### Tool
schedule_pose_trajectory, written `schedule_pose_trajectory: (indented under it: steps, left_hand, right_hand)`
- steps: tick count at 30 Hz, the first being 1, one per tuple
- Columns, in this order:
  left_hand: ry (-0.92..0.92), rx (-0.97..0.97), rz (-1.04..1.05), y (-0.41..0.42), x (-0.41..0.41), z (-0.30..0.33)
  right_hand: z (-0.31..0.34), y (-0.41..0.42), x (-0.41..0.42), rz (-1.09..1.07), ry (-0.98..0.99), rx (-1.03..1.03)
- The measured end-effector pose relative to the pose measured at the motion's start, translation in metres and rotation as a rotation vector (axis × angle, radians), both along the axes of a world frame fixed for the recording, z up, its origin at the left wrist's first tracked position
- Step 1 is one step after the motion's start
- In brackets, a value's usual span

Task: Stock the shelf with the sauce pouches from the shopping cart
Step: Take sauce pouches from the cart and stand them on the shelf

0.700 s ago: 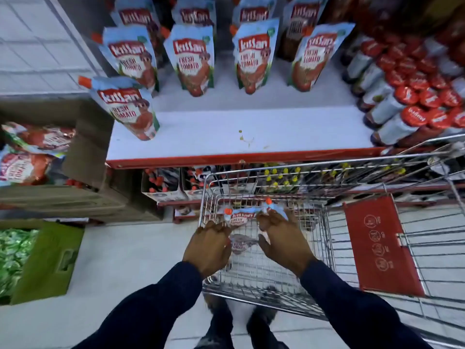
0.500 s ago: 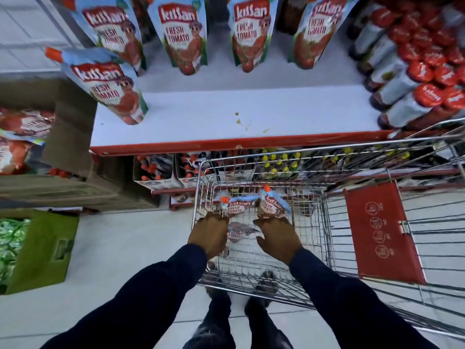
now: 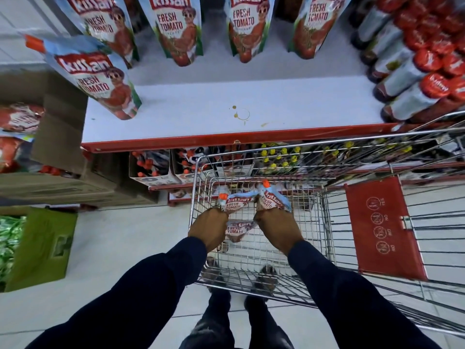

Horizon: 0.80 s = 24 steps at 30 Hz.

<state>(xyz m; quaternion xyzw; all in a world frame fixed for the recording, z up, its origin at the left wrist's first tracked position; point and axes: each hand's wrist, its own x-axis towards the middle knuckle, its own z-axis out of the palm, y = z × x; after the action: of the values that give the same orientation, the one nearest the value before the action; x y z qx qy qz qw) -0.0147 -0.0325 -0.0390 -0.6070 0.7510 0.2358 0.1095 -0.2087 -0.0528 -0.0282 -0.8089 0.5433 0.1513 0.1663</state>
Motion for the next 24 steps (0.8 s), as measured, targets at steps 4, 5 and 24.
schedule_pose_trajectory:
  steps: [4, 5, 24]
  left_hand:
    - [0.083, -0.106, -0.018, -0.004, 0.010, 0.037]
    - [0.108, -0.139, -0.026, -0.005, 0.014, 0.049]
    - [0.184, -0.778, -0.007, -0.079, 0.106, 0.274]
  right_hand:
    - [0.043, -0.008, -0.007, 0.017, -0.049, -0.152]
    - [0.056, -0.010, -0.008, 0.038, -0.053, -0.193]
    - [0.270, -0.103, 0.053, 0.230, -0.195, -0.779]
